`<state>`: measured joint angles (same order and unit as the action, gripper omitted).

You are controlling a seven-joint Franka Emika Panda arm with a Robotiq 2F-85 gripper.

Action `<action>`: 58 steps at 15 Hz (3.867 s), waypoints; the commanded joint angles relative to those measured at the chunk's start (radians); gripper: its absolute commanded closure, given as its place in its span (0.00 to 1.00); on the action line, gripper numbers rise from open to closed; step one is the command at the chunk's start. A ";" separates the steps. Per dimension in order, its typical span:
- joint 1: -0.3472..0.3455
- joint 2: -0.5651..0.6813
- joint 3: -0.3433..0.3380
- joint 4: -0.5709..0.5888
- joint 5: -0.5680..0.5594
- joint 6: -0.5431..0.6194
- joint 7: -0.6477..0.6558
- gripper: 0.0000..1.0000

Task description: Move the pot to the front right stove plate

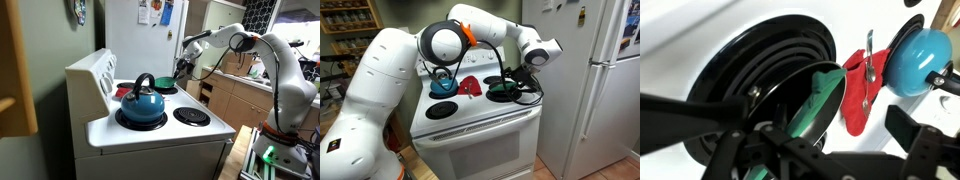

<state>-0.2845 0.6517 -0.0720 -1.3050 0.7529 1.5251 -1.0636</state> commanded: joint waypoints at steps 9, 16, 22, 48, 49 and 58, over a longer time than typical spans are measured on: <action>0.082 -0.145 0.055 -0.153 -0.254 0.288 -0.002 0.00; 0.099 -0.214 0.084 -0.209 -0.370 0.361 -0.018 0.00; 0.111 -0.241 0.078 -0.214 -0.469 0.380 -0.035 0.00; 0.091 -0.153 0.120 -0.253 -0.460 0.400 -0.111 0.00; 0.091 -0.155 0.121 -0.253 -0.458 0.400 -0.113 0.00; 0.082 -0.147 0.132 -0.258 -0.409 0.395 -0.128 0.00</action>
<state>-0.1820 0.5036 0.0461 -1.5462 0.3154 1.9031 -1.1659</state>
